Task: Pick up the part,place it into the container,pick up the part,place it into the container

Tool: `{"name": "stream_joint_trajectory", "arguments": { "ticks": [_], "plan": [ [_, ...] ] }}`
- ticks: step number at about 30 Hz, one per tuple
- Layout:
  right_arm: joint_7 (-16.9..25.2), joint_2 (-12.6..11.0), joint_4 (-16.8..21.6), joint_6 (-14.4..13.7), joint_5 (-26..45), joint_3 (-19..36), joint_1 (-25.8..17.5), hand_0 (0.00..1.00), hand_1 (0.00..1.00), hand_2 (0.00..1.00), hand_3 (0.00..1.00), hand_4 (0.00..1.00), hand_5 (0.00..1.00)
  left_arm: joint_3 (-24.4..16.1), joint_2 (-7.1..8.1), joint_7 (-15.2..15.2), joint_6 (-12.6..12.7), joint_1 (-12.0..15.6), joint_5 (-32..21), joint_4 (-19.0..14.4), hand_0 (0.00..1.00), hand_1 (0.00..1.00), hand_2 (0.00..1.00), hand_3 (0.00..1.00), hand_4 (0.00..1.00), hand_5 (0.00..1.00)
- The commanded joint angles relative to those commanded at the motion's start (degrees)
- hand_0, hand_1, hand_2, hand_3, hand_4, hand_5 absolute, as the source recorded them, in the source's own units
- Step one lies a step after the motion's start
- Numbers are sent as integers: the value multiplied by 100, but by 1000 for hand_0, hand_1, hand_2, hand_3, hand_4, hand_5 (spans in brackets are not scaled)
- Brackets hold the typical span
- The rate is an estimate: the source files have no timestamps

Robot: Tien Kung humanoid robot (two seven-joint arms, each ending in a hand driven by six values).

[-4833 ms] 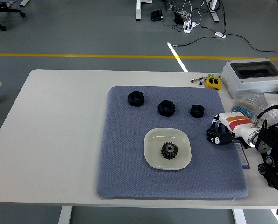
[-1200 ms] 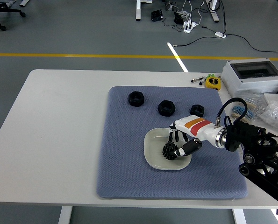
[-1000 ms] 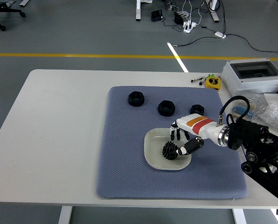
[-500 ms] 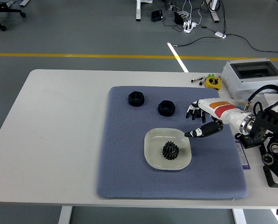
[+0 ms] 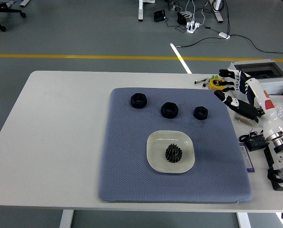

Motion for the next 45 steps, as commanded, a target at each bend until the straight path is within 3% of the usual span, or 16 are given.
{"name": "stream_joint_trajectory", "arguments": {
  "ticks": [2,11,19,25,45],
  "plan": [
    [178,124,-12,120,484,184,-160,709,753,827,858,998,794,8,-13,-4,1,-18,1,-2,708,641,675,581,678,635],
    [267,463,51,425,2542,552,-597,730,766,835,869,998,820,-14,-34,0,7,-77,40,3,707,642,675,581,678,635],
    [-24,525,98,374,2230,717,-828,773,790,844,882,998,850,-2,-28,-2,3,-105,20,4,707,644,675,581,678,632],
    [-705,545,45,-170,2205,805,-785,782,796,840,880,998,880,24,-14,-15,8,-102,-25,7,707,643,675,581,678,633],
    [-945,581,-52,-48,1967,633,-844,784,795,835,872,998,920,-93,-29,37,-11,-27,161,0,706,641,674,582,678,634]
  ]
}}
